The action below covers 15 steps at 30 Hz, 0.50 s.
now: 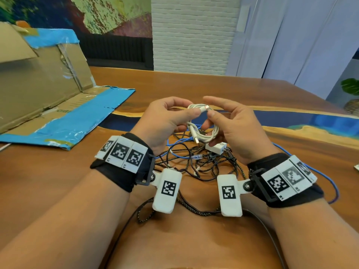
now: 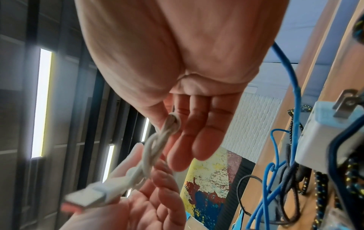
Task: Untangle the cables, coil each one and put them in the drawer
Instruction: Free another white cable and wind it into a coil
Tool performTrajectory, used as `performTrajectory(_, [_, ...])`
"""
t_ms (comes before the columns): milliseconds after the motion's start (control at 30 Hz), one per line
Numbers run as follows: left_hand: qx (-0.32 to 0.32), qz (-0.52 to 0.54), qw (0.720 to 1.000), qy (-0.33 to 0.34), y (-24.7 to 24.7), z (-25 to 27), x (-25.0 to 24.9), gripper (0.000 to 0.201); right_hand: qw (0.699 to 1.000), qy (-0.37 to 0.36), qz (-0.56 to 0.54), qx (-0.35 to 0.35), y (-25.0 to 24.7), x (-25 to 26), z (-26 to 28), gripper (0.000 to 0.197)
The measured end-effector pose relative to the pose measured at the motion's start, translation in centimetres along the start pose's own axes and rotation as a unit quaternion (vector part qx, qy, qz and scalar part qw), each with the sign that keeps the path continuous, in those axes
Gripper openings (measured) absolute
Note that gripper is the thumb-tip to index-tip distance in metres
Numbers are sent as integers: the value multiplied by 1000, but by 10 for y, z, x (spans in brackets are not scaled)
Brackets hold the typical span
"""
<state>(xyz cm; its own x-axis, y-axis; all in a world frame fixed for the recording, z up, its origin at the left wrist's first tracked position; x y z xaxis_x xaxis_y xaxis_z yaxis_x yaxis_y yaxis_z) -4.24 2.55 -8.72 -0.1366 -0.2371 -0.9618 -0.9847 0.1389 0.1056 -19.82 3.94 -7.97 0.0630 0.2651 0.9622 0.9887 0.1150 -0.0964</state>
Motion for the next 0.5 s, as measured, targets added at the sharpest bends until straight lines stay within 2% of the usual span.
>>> performTrajectory(100, [-4,26,1000,-4,-3,0,1,36,999,-6,31,14,2,0,1,28])
performTrajectory(200, [1,57,998,-11,-4,0,1,42,998,-23,61,1,-3,3,1,21])
performTrajectory(300, [11,42,999,-9,0,2,-3,41,998,-34,49,-22,-10,7,1,8])
performTrajectory(500, [22,36,999,-12,5,-1,1,34,998,-15,60,-20,-14,23,2,17])
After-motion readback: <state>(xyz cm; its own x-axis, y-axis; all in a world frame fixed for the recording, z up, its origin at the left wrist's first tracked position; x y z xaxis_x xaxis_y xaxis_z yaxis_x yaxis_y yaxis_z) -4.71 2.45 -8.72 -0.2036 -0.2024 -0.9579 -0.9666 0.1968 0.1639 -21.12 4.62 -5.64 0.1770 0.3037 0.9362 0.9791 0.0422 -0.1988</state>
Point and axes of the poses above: each hand's wrist, its own z-axis away from the middle knuckle, its own y-axis out of the palm, x = y × z, the point moved 10 cm from there along -z, towards the middle knuckle, and after that the axes turned 3 degrees about y, right-handed, at the moved point
